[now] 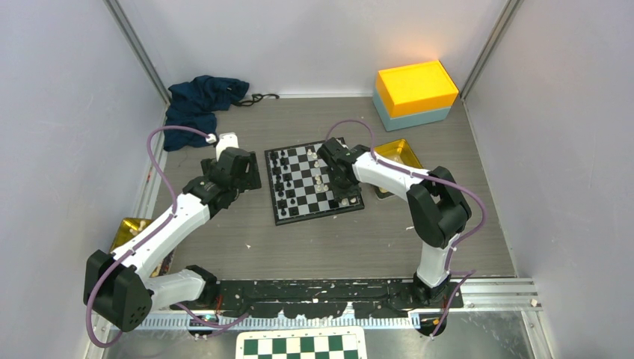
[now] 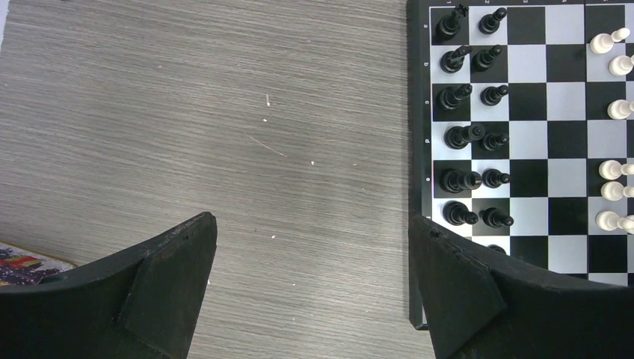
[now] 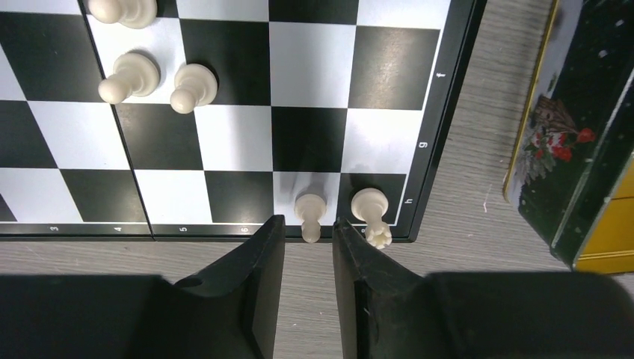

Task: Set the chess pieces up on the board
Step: Move the chess piece to the chessboard.

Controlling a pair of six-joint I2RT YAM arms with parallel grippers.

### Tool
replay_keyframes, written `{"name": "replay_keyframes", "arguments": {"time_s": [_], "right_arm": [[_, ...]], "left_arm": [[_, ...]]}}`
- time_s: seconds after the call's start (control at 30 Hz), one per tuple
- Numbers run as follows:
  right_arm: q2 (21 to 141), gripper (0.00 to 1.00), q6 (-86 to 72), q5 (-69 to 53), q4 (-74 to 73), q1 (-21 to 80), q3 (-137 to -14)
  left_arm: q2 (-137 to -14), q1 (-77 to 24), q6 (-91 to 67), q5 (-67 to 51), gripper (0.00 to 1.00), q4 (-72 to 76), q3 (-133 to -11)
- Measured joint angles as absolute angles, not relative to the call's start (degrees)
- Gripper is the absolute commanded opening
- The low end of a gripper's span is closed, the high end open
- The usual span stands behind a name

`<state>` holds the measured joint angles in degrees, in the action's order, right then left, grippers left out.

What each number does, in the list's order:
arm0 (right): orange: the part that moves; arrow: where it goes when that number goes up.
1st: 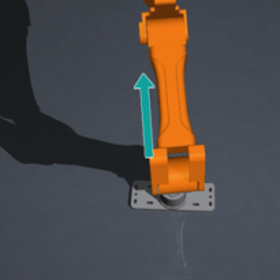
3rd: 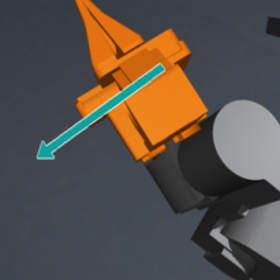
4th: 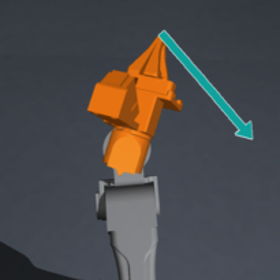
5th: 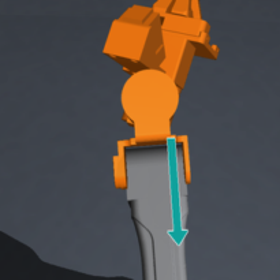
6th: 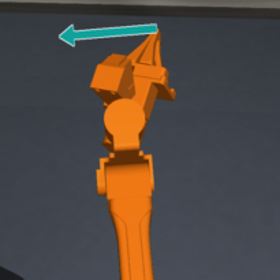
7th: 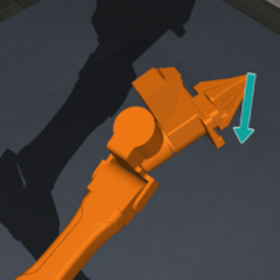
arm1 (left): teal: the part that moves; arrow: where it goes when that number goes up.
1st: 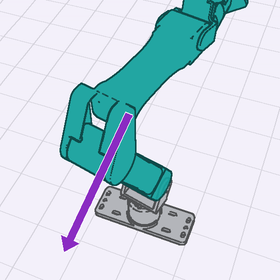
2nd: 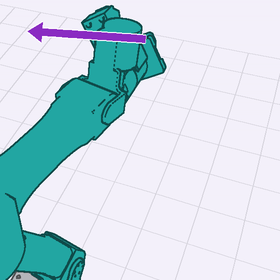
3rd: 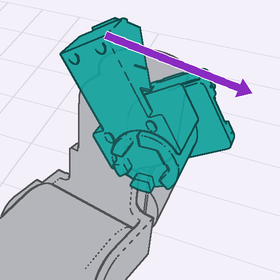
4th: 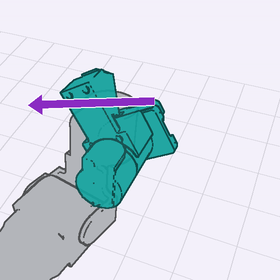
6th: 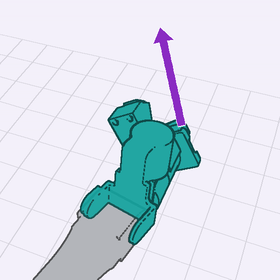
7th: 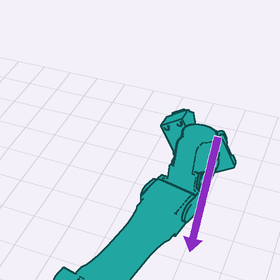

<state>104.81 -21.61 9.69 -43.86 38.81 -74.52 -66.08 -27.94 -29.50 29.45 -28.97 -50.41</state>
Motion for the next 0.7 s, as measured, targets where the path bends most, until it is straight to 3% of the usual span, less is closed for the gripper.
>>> {"name": "replay_keyframes", "arguments": {"time_s": [0.7], "right_arm": [[109.71,0.38,-19.09,10.02,-45.30,38.81,-87.68]], "left_arm": [[-65.76,-27.94,-29.52,29.34,1.00,-28.99,-50.41]]}}
